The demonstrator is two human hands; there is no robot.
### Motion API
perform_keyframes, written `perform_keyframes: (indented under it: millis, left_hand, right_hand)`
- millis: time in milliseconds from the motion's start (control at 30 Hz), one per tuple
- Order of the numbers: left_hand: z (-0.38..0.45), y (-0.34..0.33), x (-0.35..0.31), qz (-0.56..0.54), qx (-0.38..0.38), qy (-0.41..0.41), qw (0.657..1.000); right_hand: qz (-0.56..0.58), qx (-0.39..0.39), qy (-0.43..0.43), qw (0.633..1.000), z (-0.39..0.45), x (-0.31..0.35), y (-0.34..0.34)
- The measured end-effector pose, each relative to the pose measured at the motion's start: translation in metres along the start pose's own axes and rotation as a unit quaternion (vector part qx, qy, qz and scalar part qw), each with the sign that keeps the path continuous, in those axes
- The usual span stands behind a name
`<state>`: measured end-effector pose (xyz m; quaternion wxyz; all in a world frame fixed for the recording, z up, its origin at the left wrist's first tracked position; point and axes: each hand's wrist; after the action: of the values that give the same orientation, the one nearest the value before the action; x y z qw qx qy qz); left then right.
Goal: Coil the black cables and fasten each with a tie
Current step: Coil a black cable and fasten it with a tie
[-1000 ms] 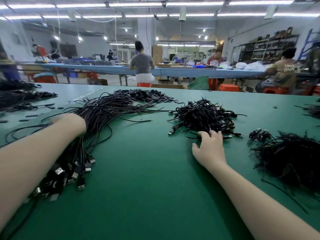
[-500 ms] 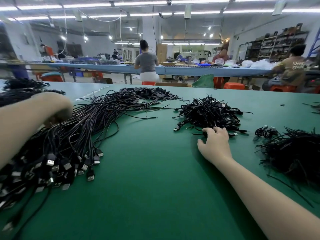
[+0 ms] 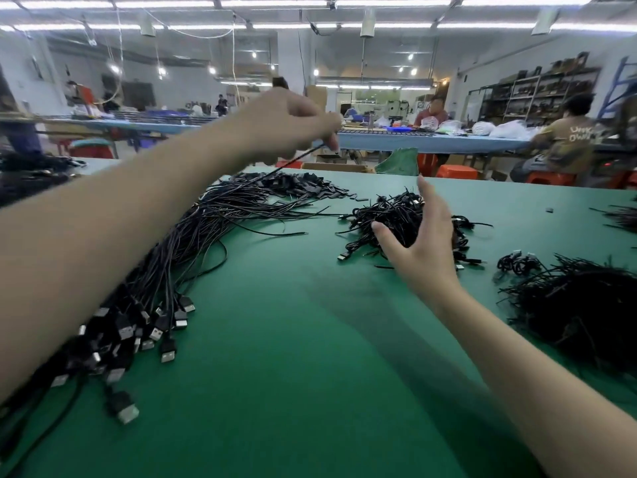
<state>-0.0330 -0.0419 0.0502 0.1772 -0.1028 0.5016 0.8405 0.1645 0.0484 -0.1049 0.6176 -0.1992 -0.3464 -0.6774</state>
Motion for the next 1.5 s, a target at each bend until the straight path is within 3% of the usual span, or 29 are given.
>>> perform_keyframes:
  millis: [100, 167, 300, 400, 533, 667, 733, 800, 867, 933, 1000, 1100, 1133, 1233, 1267, 1500]
  left_hand:
    - [0.003, -0.048, -0.031, 0.022, 0.059, -0.065, 0.996]
    - [0.011, -0.066, -0.041, -0.055, 0.044, -0.056, 0.996]
    - [0.025, -0.072, -0.039, -0.226, -0.012, -0.001, 0.974]
    - [0.022, -0.073, -0.024, -0.208, 0.024, -0.002, 0.978]
    - [0.018, -0.071, -0.009, -0.160, 0.087, 0.005, 0.983]
    - [0.020, -0.072, -0.007, -0.263, 0.085, 0.052, 0.960]
    - [0.023, -0.073, -0.009, -0.340, 0.067, 0.093, 0.934]
    - [0.025, -0.072, -0.010, -0.390, 0.046, 0.136, 0.909]
    - [0.026, -0.070, -0.007, -0.384, 0.045, 0.158, 0.908]
    - [0.025, -0.068, -0.005, -0.394, 0.056, 0.167, 0.902]
    - [0.026, -0.067, -0.001, -0.489, 0.057, 0.178, 0.852]
    - [0.026, -0.070, 0.002, -0.646, 0.071, 0.199, 0.733]
    - [0.025, -0.075, 0.001, -0.652, 0.093, 0.203, 0.725]
    - [0.025, -0.089, -0.006, -0.551, 0.168, 0.177, 0.798]
    - [0.026, -0.091, -0.007, -0.540, 0.169, 0.164, 0.808]
    - [0.029, -0.083, 0.001, -0.626, 0.112, 0.163, 0.755]
  right_hand:
    - [0.121, 0.148, 0.005, 0.982, 0.022, 0.042, 0.010]
    - [0.166, 0.200, -0.006, 0.966, 0.038, 0.059, 0.013]
    - [0.139, 0.149, 0.012, 0.979, 0.059, 0.075, 0.025]
    - [0.086, 0.134, 0.017, 0.987, 0.061, 0.065, 0.037]
    - [0.173, 0.060, -0.121, 0.976, 0.068, 0.053, 0.065]
    - [0.285, -0.039, -0.152, 0.946, 0.078, 0.048, 0.091]
    - [0.313, 0.016, -0.174, 0.933, 0.079, 0.051, 0.093]
    - [0.260, 0.127, -0.205, 0.935, 0.077, 0.057, 0.085]
    - [0.226, 0.213, -0.204, 0.928, 0.073, 0.066, 0.074]
    - [0.240, 0.230, -0.179, 0.926, 0.070, 0.070, 0.063]
    - [0.253, 0.188, -0.171, 0.933, 0.069, 0.071, 0.054]
    - [0.304, 0.117, -0.180, 0.928, 0.068, 0.069, 0.048]
    - [0.318, 0.107, -0.177, 0.925, 0.068, 0.068, 0.047]
    - [0.297, 0.145, -0.178, 0.927, 0.066, 0.064, 0.043]
    - [0.281, 0.175, -0.187, 0.925, 0.064, 0.063, 0.039]
    - [0.258, 0.319, -0.243, 0.879, 0.052, 0.056, 0.025]
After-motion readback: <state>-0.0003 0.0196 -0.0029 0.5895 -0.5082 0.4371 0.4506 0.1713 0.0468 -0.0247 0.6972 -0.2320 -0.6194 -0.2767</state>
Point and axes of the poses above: each hand's wrist, its own z-axis towards the middle knuckle, its own y-axis out of the back of the hand, x = y × z, and after that the axes turned 13 degrees about z, right-handed
